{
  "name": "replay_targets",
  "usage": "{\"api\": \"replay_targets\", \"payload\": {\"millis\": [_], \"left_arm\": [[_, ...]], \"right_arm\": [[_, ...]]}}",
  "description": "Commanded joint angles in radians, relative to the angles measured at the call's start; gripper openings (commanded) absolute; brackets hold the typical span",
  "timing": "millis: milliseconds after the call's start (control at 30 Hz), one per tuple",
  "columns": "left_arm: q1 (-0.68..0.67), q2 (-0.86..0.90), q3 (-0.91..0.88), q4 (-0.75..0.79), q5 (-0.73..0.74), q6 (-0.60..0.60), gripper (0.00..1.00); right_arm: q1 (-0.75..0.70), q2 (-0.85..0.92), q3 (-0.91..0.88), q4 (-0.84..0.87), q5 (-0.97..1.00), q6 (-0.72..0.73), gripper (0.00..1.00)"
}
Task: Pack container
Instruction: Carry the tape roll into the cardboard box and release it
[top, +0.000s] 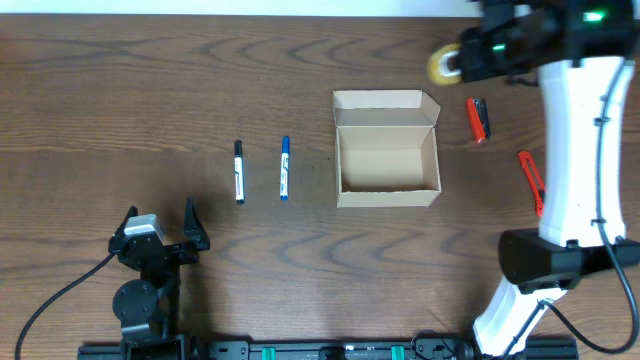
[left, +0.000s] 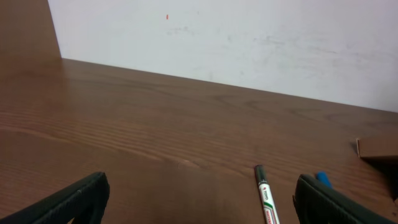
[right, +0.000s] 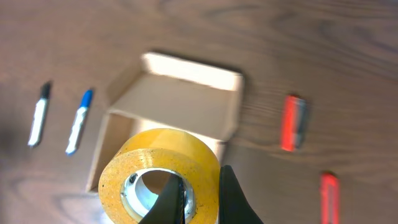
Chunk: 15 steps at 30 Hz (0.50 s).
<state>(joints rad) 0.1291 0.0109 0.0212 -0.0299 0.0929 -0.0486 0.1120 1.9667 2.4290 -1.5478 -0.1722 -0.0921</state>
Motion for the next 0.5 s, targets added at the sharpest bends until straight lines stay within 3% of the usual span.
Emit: {"api": "replay_targets", "payload": {"millis": [0,133,467], "left_arm": [[0.001,-0.007,-0.016,-0.038,0.008,0.003,0.95],[0.001,-0.007,-0.016,-0.038,0.008,0.003,0.95],[0.001,-0.007,-0.016,-0.038,0.008,0.003,0.95]], "right_arm": [[0.082,0.022,-0.071,0.016,0.026,-0.018,0.01],[0.148,0.022,-0.196,0.061,0.111,0.009,0.02],[0.189,0.022,-0.632,0.294,0.101,0.035,0.02]]}}
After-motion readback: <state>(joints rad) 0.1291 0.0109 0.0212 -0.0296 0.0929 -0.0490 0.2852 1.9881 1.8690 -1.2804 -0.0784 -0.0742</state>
